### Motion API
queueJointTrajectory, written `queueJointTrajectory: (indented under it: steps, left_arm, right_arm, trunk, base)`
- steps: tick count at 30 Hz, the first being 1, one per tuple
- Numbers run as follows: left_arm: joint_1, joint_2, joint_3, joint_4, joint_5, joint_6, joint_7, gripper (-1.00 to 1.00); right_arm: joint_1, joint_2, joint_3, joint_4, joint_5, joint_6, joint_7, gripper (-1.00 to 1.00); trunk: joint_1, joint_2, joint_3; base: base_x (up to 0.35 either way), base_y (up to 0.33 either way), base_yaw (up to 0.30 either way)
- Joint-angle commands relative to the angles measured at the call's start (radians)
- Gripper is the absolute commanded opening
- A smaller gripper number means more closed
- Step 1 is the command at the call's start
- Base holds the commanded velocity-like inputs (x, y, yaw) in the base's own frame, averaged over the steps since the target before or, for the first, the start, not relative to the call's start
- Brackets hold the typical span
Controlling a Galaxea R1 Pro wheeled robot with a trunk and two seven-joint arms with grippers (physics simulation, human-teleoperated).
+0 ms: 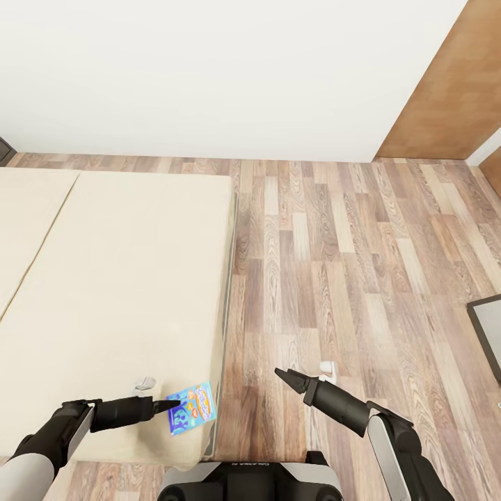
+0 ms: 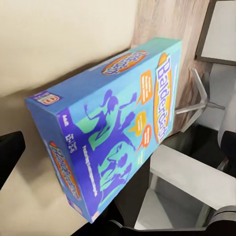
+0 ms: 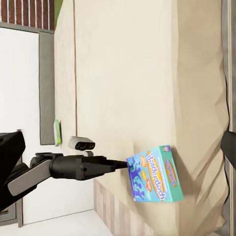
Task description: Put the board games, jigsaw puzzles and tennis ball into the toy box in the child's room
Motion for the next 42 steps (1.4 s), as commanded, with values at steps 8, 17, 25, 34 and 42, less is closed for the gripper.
queueJointTrajectory:
  steps: [8, 17, 25, 34, 42]
  left_arm:
    - [0.0, 0.002, 0.004, 0.0, -0.003, 0.01, -0.004, 1.0]
    - [0.0, 0.017, 0.013, 0.0, -0.003, 0.01, -0.005, 1.0]
    - [0.0, 0.047, 0.017, -0.002, 0.006, 0.01, -0.01, 1.0]
    - [0.0, 0.099, 0.017, -0.016, 0.009, 0.011, -0.109, 1.0]
    - [0.0, 0.178, 0.018, -0.025, 0.009, 0.017, -0.331, 1.0]
  right_arm:
    - [0.0, 0.001, -0.002, 0.001, -0.004, 0.006, 0.0, 1.0]
    - [0.0, 0.001, -0.004, 0.007, -0.005, 0.006, -0.002, 1.0]
    - [0.0, 0.001, -0.005, 0.01, -0.007, 0.006, -0.002, 1.0]
    - [0.0, 0.003, -0.009, 0.05, -0.015, 0.005, 0.001, 1.0]
    - [-0.007, 0.004, -0.016, 0.243, -0.029, 0.019, 0.014, 1.0]
  trunk:
    - [0.0, 0.0, -0.001]
    - [0.0, 0.0, -0.001]
    - [0.0, 0.0, -0.001]
    - [0.0, 0.0, -0.001]
    - [0.0, 0.0, -0.001]
  base:
    - [0.0, 0.0, 0.0]
    - [0.0, 0.0, 0.0]
    - [0.0, 0.0, 0.0]
    - [0.0, 0.0, 0.0]
    - [0.0, 0.0, 0.0]
